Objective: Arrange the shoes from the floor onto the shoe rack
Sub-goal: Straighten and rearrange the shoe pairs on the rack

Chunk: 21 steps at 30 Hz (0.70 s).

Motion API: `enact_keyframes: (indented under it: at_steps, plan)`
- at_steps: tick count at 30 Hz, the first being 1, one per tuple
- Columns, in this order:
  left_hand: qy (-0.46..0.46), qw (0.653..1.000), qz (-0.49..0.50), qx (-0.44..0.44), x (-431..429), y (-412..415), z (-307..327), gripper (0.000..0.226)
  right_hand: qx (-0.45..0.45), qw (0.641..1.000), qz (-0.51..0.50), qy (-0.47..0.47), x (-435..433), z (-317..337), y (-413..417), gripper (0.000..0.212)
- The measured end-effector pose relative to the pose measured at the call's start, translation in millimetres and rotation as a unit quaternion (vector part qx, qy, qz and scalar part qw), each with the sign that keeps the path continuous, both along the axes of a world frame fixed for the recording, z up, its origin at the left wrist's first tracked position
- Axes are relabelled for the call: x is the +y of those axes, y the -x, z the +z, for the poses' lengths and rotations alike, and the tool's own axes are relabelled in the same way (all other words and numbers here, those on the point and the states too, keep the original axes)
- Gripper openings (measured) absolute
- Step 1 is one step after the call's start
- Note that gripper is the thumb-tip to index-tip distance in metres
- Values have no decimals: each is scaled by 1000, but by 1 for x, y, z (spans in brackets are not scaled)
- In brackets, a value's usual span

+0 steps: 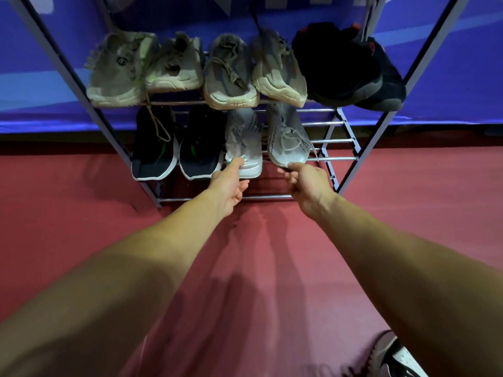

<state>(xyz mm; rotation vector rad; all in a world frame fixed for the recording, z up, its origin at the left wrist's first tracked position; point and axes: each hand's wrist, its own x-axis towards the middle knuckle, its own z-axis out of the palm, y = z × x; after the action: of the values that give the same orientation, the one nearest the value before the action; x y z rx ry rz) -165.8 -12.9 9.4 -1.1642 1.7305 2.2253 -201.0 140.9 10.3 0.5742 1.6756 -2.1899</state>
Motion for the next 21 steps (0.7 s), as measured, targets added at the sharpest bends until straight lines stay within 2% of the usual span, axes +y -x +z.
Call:
enact_keyframes:
  at_steps: [4, 7, 8, 11, 13, 17, 21]
  plan:
    - [9, 1000, -5, 3, -5, -4, -4, 22, -15, 999, -28, -28, -1, -5, 3, 14]
    - [24, 1000, -10, 4, -12, -10, -6, 25, -16, 997, -56, -53, -3, -6, 6, 1]
    - [28, 1000, -12, 4, -14, -12, -7, 29, -19, 997, -54, -57, -3, -5, 6, 6]
    - [29, 999, -28, 13, -21, -22, -4, 41, -50, 998, 3, -39, -8, 1, 2, 5]
    - [24, 999, -43, 16, -29, -32, -5, 47, -77, 994, 67, -33, -12, 4, -2, 13]
    - [-16, 997, -65, 39, -47, -55, -4, 34, -72, 991, 116, -16, -17, 8, -9, 26]
    - [-34, 995, -79, 45, -62, -69, -2, 37, -48, 988, 143, 19, -26, 11, -13, 30]
